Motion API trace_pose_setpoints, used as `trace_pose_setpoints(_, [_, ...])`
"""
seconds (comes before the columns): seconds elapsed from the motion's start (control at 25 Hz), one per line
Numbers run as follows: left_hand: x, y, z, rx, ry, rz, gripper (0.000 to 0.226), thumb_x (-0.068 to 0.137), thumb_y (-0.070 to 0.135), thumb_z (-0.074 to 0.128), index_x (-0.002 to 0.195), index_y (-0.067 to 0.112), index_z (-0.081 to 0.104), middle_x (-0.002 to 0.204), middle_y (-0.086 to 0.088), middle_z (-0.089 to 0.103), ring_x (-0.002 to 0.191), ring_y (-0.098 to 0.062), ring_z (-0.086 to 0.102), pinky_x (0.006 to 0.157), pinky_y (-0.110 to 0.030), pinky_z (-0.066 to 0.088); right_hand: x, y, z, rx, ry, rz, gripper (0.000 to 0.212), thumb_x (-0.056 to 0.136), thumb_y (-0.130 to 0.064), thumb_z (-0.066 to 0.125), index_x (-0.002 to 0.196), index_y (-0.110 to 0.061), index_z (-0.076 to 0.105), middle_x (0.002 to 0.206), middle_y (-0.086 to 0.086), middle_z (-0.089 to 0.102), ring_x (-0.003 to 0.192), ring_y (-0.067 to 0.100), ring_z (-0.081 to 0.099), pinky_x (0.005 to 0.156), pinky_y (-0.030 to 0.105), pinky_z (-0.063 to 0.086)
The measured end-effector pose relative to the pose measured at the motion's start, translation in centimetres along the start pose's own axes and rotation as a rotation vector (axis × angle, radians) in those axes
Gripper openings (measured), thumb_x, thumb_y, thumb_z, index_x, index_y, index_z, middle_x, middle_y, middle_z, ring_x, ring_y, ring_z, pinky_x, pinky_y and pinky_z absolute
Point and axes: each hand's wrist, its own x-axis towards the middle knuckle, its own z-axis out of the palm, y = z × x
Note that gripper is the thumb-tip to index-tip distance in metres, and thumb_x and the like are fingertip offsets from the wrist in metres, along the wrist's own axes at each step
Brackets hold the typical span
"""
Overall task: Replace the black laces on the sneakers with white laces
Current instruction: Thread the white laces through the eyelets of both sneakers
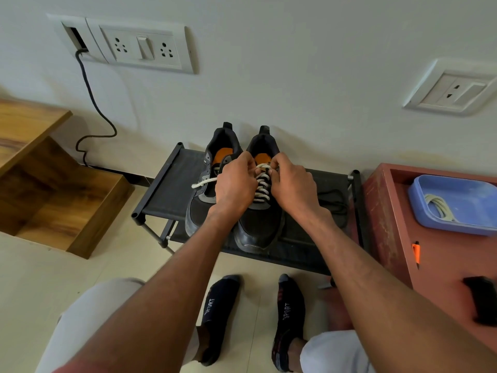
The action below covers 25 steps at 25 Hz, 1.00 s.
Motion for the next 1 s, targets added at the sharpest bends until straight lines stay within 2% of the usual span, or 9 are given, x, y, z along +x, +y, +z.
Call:
trace_pose_setpoints(0.16, [0.0,0.0,0.1,0.006,-0.016,-0.023,0.011,0.104,0.029,0.06,0.093,0.025,0.057,0.08,0.005,0.062,0.071,-0.017,0.06,0.058,-0.034,0.041,-0.1,-0.3,0.4,-0.013,0.028,-0.016,0.008,0.11,-0.026,0.045,0.111,-0.019,0.042,0.072,-0.003,0.059,0.058,0.02,0.057,0.056,0.043,0.052])
trace_pose_setpoints(0.36, [0.0,0.1,-0.2,-0.008,0.009,-0.02,0.008,0.104,0.021,0.052,0.097,0.024,0.055,0.078,0.006,0.059,0.071,-0.02,0.057,0.057,-0.035,0.038,0.2,-0.1,-0.1,0.028,-0.05,0.025,0.013,0.11,-0.03,0.049,0.118,-0.021,0.046,0.078,-0.003,0.059,0.064,0.021,0.056,0.059,0.037,0.043])
trace_pose_setpoints(0.52, [0.1,0.4,-0.6,0.024,0.0,0.018,0.02,0.102,0.01,0.045,0.112,0.024,0.054,0.081,0.006,0.057,0.071,-0.021,0.053,0.058,-0.035,0.034,0.1,0.1,-0.3,0.027,-0.114,0.014,0.022,0.107,-0.023,0.055,0.125,-0.021,0.044,0.075,-0.007,0.056,0.063,0.015,0.059,0.059,0.037,0.049])
trace_pose_setpoints(0.68, [0.5,0.2,-0.7,-0.047,-0.057,0.023,0.017,0.104,0.013,0.045,0.106,0.028,0.054,0.08,0.004,0.061,0.071,-0.021,0.059,0.057,-0.036,0.039,0.3,0.1,-0.5,0.038,-0.106,0.062,0.029,0.104,-0.016,0.055,0.13,-0.022,0.044,0.079,-0.005,0.058,0.065,0.02,0.06,0.062,0.039,0.05])
trace_pose_setpoints(0.8, [0.9,0.1,-1.2,-0.023,-0.035,0.008,0.01,0.104,0.014,0.049,0.109,0.02,0.055,0.096,0.001,0.061,0.081,-0.023,0.059,0.066,-0.037,0.039,0.5,0.4,-0.7,0.109,-0.049,0.163,0.027,0.103,-0.022,0.06,0.127,-0.025,0.048,0.092,0.003,0.067,0.072,0.028,0.069,0.068,0.042,0.058])
trace_pose_setpoints(0.92, [1.0,0.0,-1.5,0.156,-0.045,0.051,0.021,0.097,0.005,0.058,0.118,0.011,0.06,0.126,-0.009,0.048,0.086,-0.033,0.058,0.075,-0.04,0.043,0.4,0.6,-0.8,-0.015,-0.017,0.172,0.019,0.103,-0.03,0.065,0.12,-0.022,0.066,0.108,0.004,0.063,0.09,0.026,0.065,0.071,0.034,0.045])
trace_pose_setpoints(1.0, [1.0,-0.1,-1.5,0.212,-0.053,0.093,0.013,0.096,0.003,0.06,0.107,0.009,0.061,0.124,-0.01,0.048,0.084,-0.036,0.059,0.071,-0.042,0.044,0.5,0.5,-1.0,-0.023,0.022,0.164,0.016,0.102,-0.033,0.067,0.113,-0.023,0.072,0.111,0.003,0.056,0.088,0.022,0.059,0.069,0.031,0.04])
